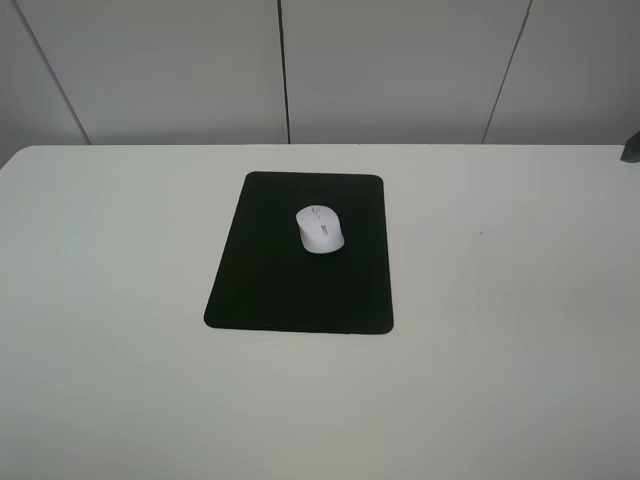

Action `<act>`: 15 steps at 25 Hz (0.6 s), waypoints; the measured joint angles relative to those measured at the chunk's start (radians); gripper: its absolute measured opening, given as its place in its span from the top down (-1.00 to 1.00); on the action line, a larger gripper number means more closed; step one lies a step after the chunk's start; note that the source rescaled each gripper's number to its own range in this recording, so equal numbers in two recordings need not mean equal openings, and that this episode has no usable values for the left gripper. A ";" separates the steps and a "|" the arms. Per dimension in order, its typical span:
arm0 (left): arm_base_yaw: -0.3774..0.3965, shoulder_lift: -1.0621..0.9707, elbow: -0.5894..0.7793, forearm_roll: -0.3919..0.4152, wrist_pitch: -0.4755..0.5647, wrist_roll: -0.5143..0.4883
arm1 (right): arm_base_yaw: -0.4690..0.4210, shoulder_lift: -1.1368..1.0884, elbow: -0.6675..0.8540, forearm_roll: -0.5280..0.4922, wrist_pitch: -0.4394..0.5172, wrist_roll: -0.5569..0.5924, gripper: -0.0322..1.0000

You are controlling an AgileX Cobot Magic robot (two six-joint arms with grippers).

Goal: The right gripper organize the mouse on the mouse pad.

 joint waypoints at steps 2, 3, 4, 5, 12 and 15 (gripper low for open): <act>0.000 0.000 0.000 0.000 0.000 0.000 | 0.000 -0.082 0.021 -0.013 0.030 -0.001 -0.73; 0.000 0.000 0.000 0.000 0.000 0.000 | 0.000 -0.127 0.031 -0.023 0.043 -0.003 -0.73; 0.000 0.000 0.000 0.000 0.000 0.000 | 0.000 -0.171 0.040 -0.032 0.058 -0.004 -0.73; 0.000 0.000 0.000 0.000 0.000 0.000 | 0.000 -0.215 0.049 -0.039 0.074 -0.004 -0.73; 0.000 0.000 0.000 0.000 0.000 0.000 | 0.062 -0.456 0.081 -0.036 0.167 -0.113 -0.73; 0.000 0.000 0.000 0.000 0.000 0.000 | 0.084 -0.542 0.083 -0.036 0.211 -0.130 -0.73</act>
